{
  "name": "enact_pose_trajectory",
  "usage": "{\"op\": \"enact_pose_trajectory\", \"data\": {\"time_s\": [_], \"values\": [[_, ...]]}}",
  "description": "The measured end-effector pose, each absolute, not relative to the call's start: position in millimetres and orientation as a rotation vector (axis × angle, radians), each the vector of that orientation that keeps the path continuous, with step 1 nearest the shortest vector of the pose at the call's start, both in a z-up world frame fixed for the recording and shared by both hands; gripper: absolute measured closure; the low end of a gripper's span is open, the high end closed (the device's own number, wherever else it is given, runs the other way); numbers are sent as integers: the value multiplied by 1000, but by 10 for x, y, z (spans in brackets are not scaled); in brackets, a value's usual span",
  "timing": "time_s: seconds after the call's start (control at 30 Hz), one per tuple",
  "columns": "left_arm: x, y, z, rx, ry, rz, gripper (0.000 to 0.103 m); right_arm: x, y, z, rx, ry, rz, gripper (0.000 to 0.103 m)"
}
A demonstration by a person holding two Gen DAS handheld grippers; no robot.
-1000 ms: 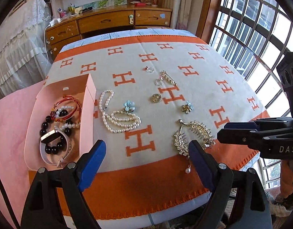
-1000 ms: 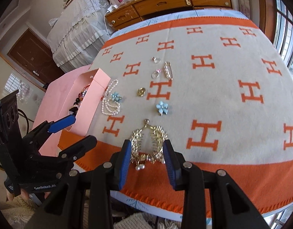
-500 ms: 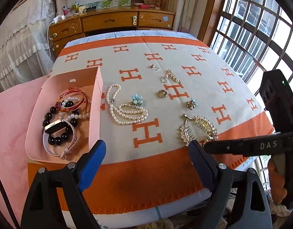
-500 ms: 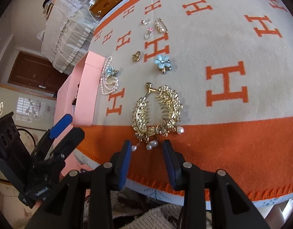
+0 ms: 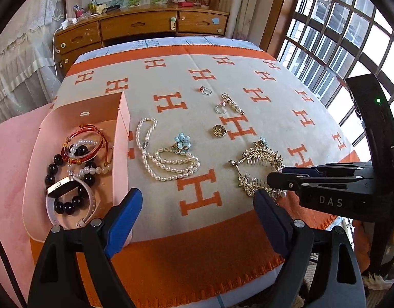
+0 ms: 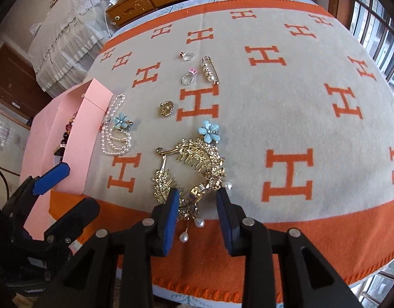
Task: Organize jewelry
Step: 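Grasp the gold hair comb with the right tool, then lift the gold hair comb with the right tool while the left tool grasps the pearl necklace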
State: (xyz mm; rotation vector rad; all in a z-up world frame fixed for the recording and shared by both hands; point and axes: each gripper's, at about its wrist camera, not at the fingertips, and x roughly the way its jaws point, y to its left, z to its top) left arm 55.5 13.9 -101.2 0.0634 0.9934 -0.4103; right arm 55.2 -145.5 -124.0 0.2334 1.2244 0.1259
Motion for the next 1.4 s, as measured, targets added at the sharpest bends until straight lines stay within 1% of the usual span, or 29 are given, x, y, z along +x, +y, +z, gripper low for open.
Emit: {"op": "enact_pose_trajectory", "data": {"time_s": [0.13, 0.17, 0.33, 0.5, 0.73, 0.83, 1.07, 1.13, 1.33, 1.4], "values": [[658, 110, -1020, 56, 1007, -410, 16, 610, -1406, -1240, 126, 1188, 91, 88], [686, 104, -1019, 54, 1010, -410, 16, 613, -1384, -1239, 88, 1178, 80, 94], [849, 106, -994, 59, 1017, -375, 16, 589, -1512, -1232, 79, 1139, 94, 95], [1017, 105, -982, 47, 1029, -354, 16, 549, -1895, -1190, 250, 1104, 135, 95], [1196, -66, -1084, 70, 1086, -328, 16, 553, -2419, -1110, 373, 1030, 93, 95], [1228, -135, -1145, 81, 1118, -314, 21, 555, -2527, -1139, 407, 1026, 98, 95], [1219, -140, -1320, 58, 1198, -238, 22, 555, -2572, -1207, 424, 1025, 142, 95], [1225, -157, -1352, 86, 1188, -196, 27, 562, -2567, -1197, 430, 1019, 164, 95], [1278, -251, -1411, 138, 1198, -132, 29, 579, -2571, -1195, 441, 1005, 199, 95], [1285, -265, -1401, 137, 1201, -123, 32, 584, -2593, -1212, 450, 1007, 202, 95]]}}
